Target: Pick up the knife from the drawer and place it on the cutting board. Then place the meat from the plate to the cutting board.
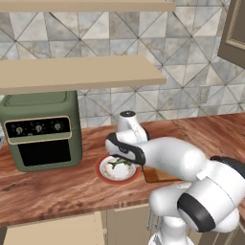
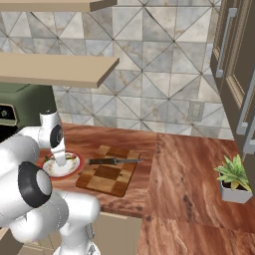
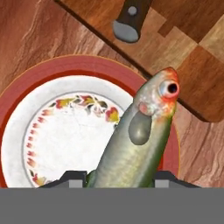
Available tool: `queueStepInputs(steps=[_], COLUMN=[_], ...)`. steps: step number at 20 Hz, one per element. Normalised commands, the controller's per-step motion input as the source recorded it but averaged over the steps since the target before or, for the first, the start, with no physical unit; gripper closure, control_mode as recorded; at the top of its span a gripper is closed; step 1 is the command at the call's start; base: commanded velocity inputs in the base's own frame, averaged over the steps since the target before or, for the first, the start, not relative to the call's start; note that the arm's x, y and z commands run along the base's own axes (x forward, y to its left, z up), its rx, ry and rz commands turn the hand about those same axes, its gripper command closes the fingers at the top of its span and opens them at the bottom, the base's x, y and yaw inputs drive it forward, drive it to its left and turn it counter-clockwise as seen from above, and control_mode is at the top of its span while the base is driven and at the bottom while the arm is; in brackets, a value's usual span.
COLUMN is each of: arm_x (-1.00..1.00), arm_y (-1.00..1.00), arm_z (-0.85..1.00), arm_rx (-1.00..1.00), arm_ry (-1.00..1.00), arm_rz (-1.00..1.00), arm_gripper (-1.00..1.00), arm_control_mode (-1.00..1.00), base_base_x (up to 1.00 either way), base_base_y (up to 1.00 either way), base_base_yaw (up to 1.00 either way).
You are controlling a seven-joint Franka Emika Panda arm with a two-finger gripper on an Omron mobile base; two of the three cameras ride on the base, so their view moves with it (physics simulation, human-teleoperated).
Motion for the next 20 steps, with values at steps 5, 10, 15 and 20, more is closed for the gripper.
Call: queueStepInputs(steps=[5, 10, 15, 20], arm_x=[-0.01, 0.00, 0.00, 0.00], arm_y=[-0.44, -0.57, -0.61, -0.65], arm_z=[0.27, 0.03, 0.00, 0.00], arm_rx=[0.00, 0.00, 0.00, 0.00], arm_ry=[0.00, 0.01, 0.02, 0.02], arm_rz=[-0.07, -0.06, -0.04, -0.01], arm_gripper=[1.00, 1.00, 1.00, 1.00], arm_control_mode=[-1.00, -1.00, -1.00, -1.00], base_base_x=[0.00, 0.00, 0.00, 0.00], base_base_y=[0.00, 0.00, 0.00, 0.00], base_base_yaw=[0.00, 0.00, 0.00, 0.00])
